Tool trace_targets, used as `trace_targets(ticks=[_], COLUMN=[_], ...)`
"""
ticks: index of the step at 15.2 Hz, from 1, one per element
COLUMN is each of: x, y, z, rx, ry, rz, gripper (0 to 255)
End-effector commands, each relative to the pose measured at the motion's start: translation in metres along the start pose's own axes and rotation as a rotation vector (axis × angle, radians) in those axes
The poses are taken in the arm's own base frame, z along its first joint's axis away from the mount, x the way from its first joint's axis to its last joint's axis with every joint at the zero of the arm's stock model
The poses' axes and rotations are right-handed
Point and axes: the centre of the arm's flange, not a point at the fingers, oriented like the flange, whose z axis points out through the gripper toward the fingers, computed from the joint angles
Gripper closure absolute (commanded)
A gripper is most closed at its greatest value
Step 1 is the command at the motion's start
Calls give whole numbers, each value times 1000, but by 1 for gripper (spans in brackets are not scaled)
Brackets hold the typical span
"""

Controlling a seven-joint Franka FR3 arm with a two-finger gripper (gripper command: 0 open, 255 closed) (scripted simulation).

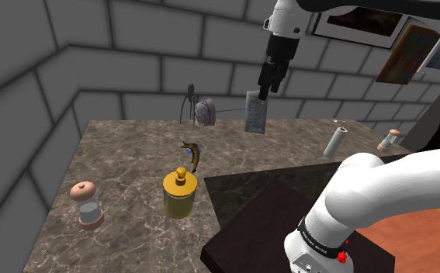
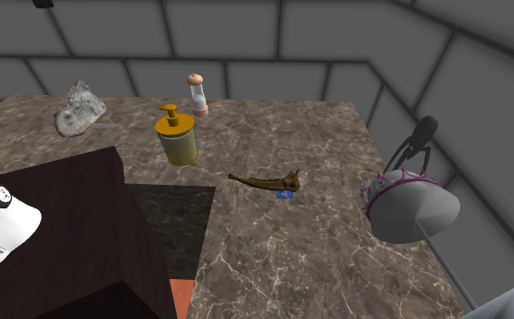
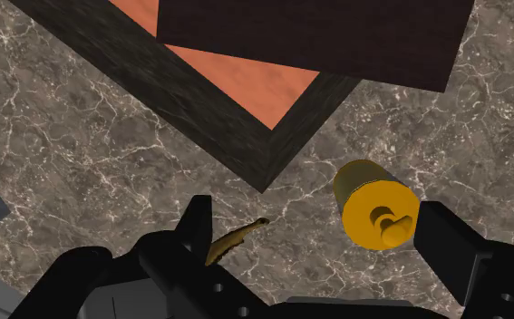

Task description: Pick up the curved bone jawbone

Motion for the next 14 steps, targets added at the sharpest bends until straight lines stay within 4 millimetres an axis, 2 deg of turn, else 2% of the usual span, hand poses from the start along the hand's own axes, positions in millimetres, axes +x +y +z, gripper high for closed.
trace_targets(ticks=[1, 14], x=[0, 98], y=[0, 10], z=[0, 138], rx=[0, -9], ry=[0, 28], rz=[0, 175], gripper=[0, 0])
